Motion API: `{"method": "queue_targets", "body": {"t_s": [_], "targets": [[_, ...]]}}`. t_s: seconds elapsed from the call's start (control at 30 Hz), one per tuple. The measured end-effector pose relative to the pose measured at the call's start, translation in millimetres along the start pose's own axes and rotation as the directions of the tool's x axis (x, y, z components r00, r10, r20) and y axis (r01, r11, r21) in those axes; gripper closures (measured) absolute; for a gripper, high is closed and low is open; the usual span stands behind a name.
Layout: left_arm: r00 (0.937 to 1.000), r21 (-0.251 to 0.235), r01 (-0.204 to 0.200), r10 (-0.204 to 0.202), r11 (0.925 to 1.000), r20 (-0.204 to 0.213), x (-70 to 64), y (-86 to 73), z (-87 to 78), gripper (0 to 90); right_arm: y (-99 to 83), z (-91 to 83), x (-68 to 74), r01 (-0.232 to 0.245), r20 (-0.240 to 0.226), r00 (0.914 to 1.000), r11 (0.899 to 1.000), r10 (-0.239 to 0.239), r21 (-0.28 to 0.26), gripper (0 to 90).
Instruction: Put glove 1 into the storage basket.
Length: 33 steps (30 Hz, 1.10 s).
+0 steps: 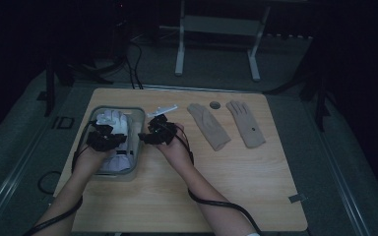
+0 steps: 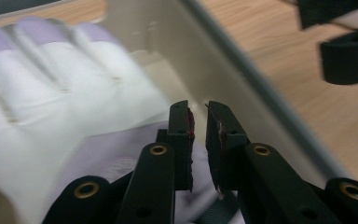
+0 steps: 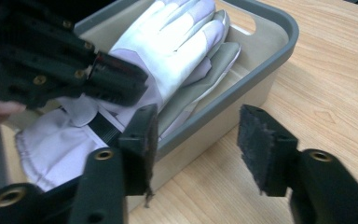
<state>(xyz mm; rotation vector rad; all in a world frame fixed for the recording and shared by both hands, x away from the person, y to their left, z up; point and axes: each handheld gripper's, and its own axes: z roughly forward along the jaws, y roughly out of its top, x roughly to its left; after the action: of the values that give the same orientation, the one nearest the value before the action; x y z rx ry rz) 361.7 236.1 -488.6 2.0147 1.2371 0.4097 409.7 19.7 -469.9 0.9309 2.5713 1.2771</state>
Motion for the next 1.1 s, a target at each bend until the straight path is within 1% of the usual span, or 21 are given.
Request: {"method": "queue_targets", "body": {"t_s": [0.03, 0.1, 0.13, 0.17, 0.23, 0.3, 0.37, 0.43, 0.53, 0.57, 0.63, 0.67, 0.73, 0.77, 0.8, 0.87, 0.93, 1.0, 1.03, 1.07, 1.1], "targets": [[1.0000, -0.001, 0.000, 0.000, 1.0000, 0.005, -2.6, 0.0, -1.3, 80.4, -0.1, -2.1, -1.7, 0.002, 0.002, 1.0000, 1.000, -0.002, 0.000, 44.6], [0.9993, -0.015, 0.005, -0.004, 0.9999, 0.036, -7.0, 0.2, -4.2, 79.0, -0.6, -6.3, -4.9, 0.013, 0.006, 0.9999, 1.000, -0.013, 0.006, 40.5], [0.9993, -0.024, -0.001, 0.001, 0.9997, 0.039, -9.4, 0.5, -5.8, 79.0, -1.1, -8.3, -6.4, 0.017, 0.007, 0.9998, 1.000, -0.017, 0.009, 38.8], [0.9987, -0.035, 0.001, 0.001, 0.9994, 0.052, -11.3, 1.0, -7.5, 78.9, -1.7, -10.5, -7.7, 0.023, 0.011, 0.9997, 1.000, -0.023, 0.009, 38.4], [0.9975, -0.053, 0.015, -0.011, 0.9985, 0.069, -14.2, 2.1, -11.1, 77.1, -3.4, -15.2, -10.8, 0.031, 0.018, 0.9994, 0.999, -0.031, 0.012, 33.5], [0.9955, -0.068, 0.035, -0.028, 0.9971, 0.090, -17.6, 2.9, -13.8, 77.1, -6.1, -20.5, -14.1, 0.032, 0.024, 0.9992, 0.999, -0.032, 0.010, 31.7], [0.9952, -0.087, 0.031, -0.023, 0.9957, 0.095, -22.1, 3.5, -16.5, 77.0, -9.4, -26.0, -18.0, 0.036, 0.032, 0.9988, 0.999, -0.036, 0.007, 28.1], [0.9942, -0.102, 0.027, -0.016, 0.9944, 0.106, -27.9, 3.8, -18.1, 77.0, -13.1, -31.1, -21.9, 0.040, 0.027, 0.9988, 0.999, -0.041, 0.011, 20.7], [0.9924, -0.114, 0.010, 0.004, 0.9934, 0.123, -38.3, 4.5, -18.3, 77.1, -19.0, -40.5, -28.5, 0.052, 0.026, 0.9983, 0.999, -0.052, 0.002, 17.8], [0.9915, -0.120, 0.007, 0.008, 0.9928, 0.130, -42.1, 4.4, -17.8, 77.0, -21.0, -43.9, -30.7, 0.052, 0.033, 0.9981, 0.999, -0.052, -0.002, 17.0], [0.9891, -0.126, 0.003, 0.016, 0.9920, 0.147, -48.3, 4.2, -16.3, 77.0, -25.4, -50.9, -35.6, 0.061, 0.028, 0.9977, 0.998, -0.061, -0.010, 15.6], [0.9883, -0.134, -0.001, 0.021, 0.9910, 0.151, -52.2, 3.8, -15.2, 77.0, -27.1, -53.6, -37.4, 0.062, 0.038, 0.9974, 0.998, -0.061, -0.011, 15.6], [0.9863, -0.141, -0.013, 0.036, 0.9899, 0.161, -60.8, 3.2, -12.4, 75.7, -32.2, -62.5, -44.6, 0.059, 0.023, 0.9981, 0.998, -0.058, -0.035, 15.0], [0.9852, -0.150, -0.018, 0.043, 0.9886, 0.166, -64.5, 2.7, -11.3, 75.7, -34.3, -66.2, -47.6, 0.053, 0.028, 0.9982, 0.998, -0.052, -0.038, 15.1], [0.9834, -0.151, -0.022, 0.049, 0.9882, 0.175, -68.0, 2.7, -10.1, 75.7, -36.3, -69.7, -50.5, 0.051, 0.036, 0.9981, 0.998, -0.050, -0.037, 15.4], [0.9819, -0.159, -0.034, 0.063, 0.9867, 0.179, -75.5, 2.6, -8.0, 75.7, -40.3, -75.8, -56.0, 0.044, 0.048, 0.9980, 0.998, -0.042, -0.036, 15.4], [0.9784, -0.173, -0.037, 0.071, 0.9843, 0.194, -82.8, 2.1, -6.5, 75.6, -44.9, -81.7, -61.0, 0.053, 0.064, 0.9966, 0.998, -0.051, -0.032, 15.5], [0.9768, -0.186, -0.050, 0.087, 0.9814, 0.196, -90.5, 0.8, -4.7, 72.8, -50.3, -87.1, -66.4, 0.065, 0.076, 0.9951, 0.997, -0.063, -0.028, 15.5], [0.9743, -0.192, -0.053, 0.093, 0.9801, 0.205, -94.1, -0.2, -3.4, 72.9, -53.2, -89.6, -69.8, 0.069, 0.081, 0.9945, 0.997, -0.067, -0.025, 15.5], [0.9743, -0.192, -0.053, 0.093, 0.9801, 0.205, -94.1, -0.2, -3.4, 72.9, -53.2, -89.6, -69.8, 0.069, 0.081, 0.9945, 0.997, -0.067, -0.025, 15.5], [0.9728, -0.207, -0.060, 0.104, 0.9765, 0.207, -100.9, -2.8, -1.0, 72.9, -56.2, -91.7, -73.2, 0.070, 0.084, 0.9942, 0.997, -0.067, -0.027, 15.5]]}}
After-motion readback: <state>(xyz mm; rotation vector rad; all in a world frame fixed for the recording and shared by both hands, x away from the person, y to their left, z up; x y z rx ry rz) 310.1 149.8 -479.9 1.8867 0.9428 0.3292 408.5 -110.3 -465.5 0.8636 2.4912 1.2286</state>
